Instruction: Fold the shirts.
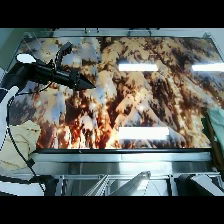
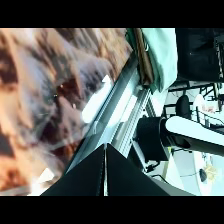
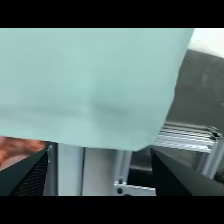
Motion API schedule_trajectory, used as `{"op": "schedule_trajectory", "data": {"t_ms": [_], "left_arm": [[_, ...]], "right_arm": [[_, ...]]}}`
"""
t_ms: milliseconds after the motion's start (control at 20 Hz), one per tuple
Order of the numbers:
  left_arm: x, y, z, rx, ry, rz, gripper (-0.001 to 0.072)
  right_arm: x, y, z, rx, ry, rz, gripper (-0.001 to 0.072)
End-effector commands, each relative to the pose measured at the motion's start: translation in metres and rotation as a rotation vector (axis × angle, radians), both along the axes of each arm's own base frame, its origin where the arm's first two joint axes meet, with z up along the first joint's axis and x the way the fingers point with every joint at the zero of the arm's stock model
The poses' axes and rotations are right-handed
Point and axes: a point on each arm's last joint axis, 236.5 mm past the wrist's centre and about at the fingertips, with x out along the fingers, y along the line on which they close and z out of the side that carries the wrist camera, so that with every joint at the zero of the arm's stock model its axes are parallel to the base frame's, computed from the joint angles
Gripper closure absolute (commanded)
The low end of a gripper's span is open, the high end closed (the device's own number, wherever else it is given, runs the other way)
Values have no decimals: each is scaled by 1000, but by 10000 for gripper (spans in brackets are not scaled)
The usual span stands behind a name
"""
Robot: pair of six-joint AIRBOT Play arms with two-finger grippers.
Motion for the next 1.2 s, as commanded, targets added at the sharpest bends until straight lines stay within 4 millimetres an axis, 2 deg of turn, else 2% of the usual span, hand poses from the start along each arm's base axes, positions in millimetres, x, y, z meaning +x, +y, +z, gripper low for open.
{"op": "schedule_trajectory", "data": {"t_ms": [0, 100, 150, 200, 250, 300, 400, 450, 550, 650, 750, 850, 900, 1000, 1150], "left_arm": [[2, 0, 0, -2, -4, 9, 705], [2, -3, 7, -30, -1, 9, 705], [5, -2, 14, -63, -9, 18, 705], [9, -1, 25, -99, -31, 33, 706], [12, 3, 33, -117, -45, 55, 706], [12, 9, 44, -132, -58, 67, 707], [-4, 22, 61, -111, -67, 48, 707], [-15, 26, 68, -101, -78, 44, 707], [-45, 26, 78, -100, -73, 54, 707], [-87, 21, 70, -100, -26, 57, 707], [-129, 15, 47, -93, 31, 84, 706], [-167, 10, 14, -77, 81, 132, 706], [-181, 10, -1, -70, 92, 144, 705], [-205, 10, -22, -65, 140, 153, 706], [-213, 11, -31, -58, 131, 182, 706]], "right_arm": [[64, 1, 21, -17, -284, 43, 10], [139, 20, 56, -8, -577, 167, 11], [167, 36, 71, 8, -678, 236, 12], [197, 62, 89, 41, -780, 331, 31], [221, 91, 103, 72, -866, 427, 308], [241, 127, 115, 127, -931, 505, 692], [262, 209, 131, 225, -1026, 724, 696], [261, 254, 132, 277, -1044, 854, 696], [245, 335, 115, 377, -1024, 1064, 696], [216, 409, 85, 483, -981, 1197, 695], [177, 467, 45, 527, -941, 1337, 694], [144, 503, 4, 575, -860, 1370, 694], [138, 510, -10, 570, -842, 1366, 694], [134, 518, -20, 572, -824, 1367, 694], [134, 519, -19, 577, -833, 1370, 694]]}}
